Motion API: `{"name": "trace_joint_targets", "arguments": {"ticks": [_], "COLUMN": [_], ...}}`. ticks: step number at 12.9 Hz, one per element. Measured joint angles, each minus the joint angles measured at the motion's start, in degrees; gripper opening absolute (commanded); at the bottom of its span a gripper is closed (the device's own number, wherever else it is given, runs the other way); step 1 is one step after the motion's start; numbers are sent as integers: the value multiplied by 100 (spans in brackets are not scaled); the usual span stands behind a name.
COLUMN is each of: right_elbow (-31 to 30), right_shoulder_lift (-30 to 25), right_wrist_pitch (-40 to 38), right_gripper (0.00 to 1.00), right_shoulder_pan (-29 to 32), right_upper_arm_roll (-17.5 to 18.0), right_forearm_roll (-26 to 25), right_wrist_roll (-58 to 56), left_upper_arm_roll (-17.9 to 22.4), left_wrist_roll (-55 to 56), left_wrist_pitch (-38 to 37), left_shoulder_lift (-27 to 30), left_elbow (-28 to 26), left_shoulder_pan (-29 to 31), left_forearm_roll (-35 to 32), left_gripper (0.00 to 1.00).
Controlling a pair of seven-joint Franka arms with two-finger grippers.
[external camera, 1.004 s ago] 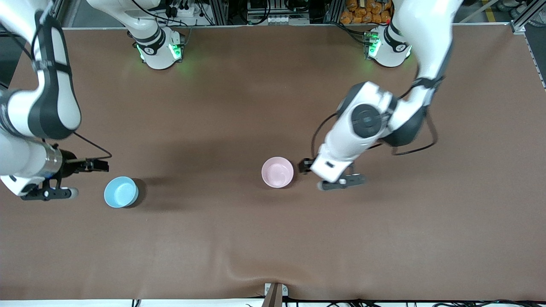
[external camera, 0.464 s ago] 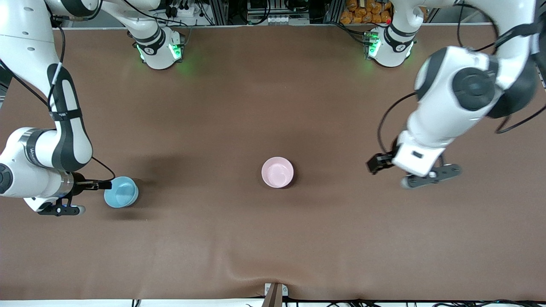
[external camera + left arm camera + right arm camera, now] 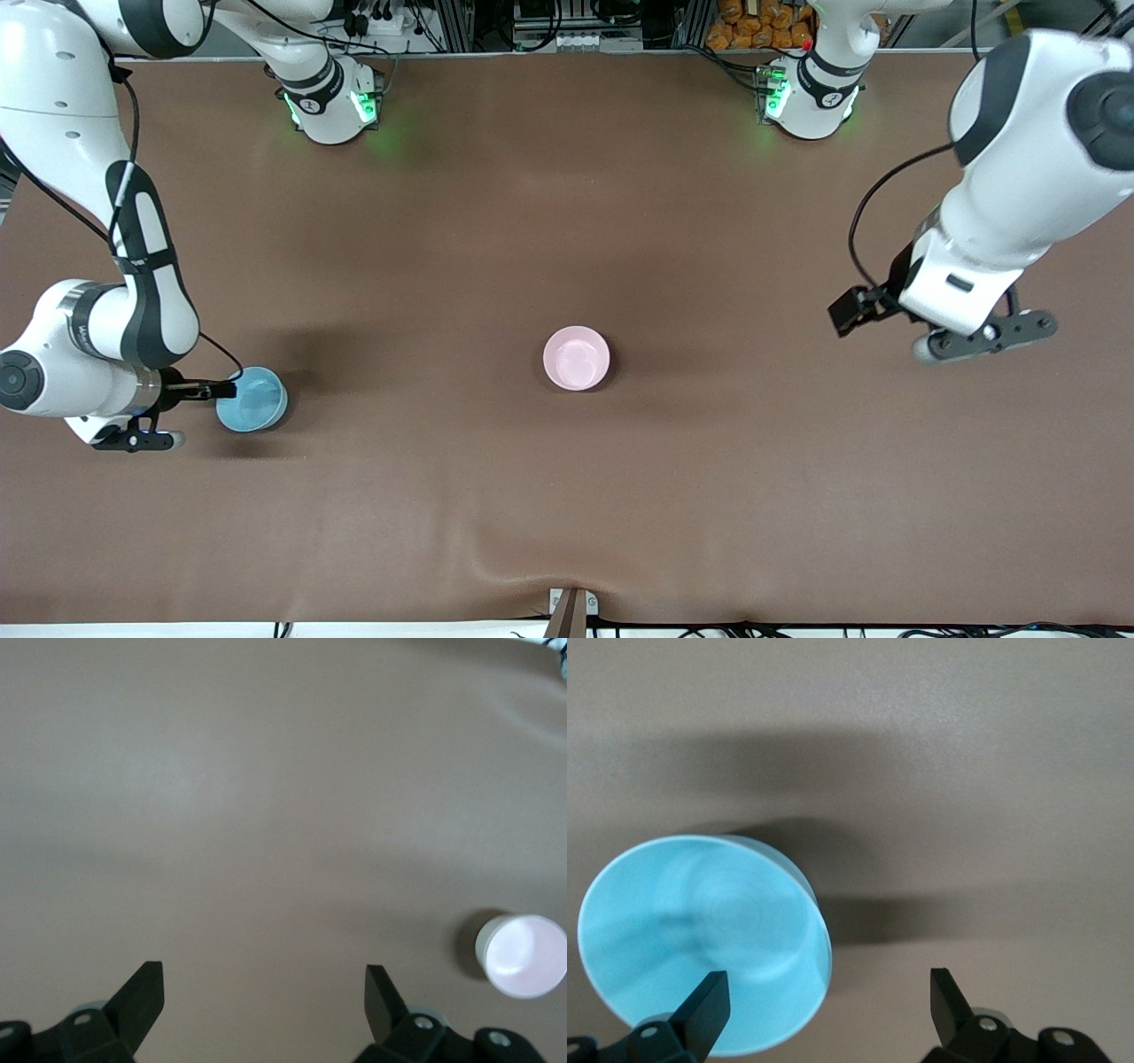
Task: Stack pink and blue bowls on white bowl
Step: 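Open the left gripper and withdraw while the right gripper grasps the blue bowl, then carry the blue bowl with the right gripper toward the pink bowl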
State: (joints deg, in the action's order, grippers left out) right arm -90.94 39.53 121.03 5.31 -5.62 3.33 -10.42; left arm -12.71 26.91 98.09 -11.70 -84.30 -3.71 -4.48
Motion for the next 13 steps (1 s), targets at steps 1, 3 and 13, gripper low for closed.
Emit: {"name": "trace_joint_targets", "arguments": {"ticks": [1,3,13], "right_elbow": [-1,-1,12], "right_shoulder_lift": [82,190,244], "right_wrist_pitch": [75,127,114], "right_gripper": [98,88,0], "right_shoulder_pan": [2,6,59], "right_upper_arm_roll": [0,0,2], "right_forearm_roll": [60,107,268], "right_wrist_roll": [-1,-2,-3], "left_upper_arm_roll": [2,53,572], "left_wrist_roll": [-122,-406,-1469], "left_wrist_pitch": [-190,-652,-1907], "left_shoulder_lift": [123,386,1541], "left_elbow": [0,3,-69], "left_shoulder_pan": [20,39,68], "left_forearm_roll": [1,2,378], "left_gripper": [100,100,100]}}
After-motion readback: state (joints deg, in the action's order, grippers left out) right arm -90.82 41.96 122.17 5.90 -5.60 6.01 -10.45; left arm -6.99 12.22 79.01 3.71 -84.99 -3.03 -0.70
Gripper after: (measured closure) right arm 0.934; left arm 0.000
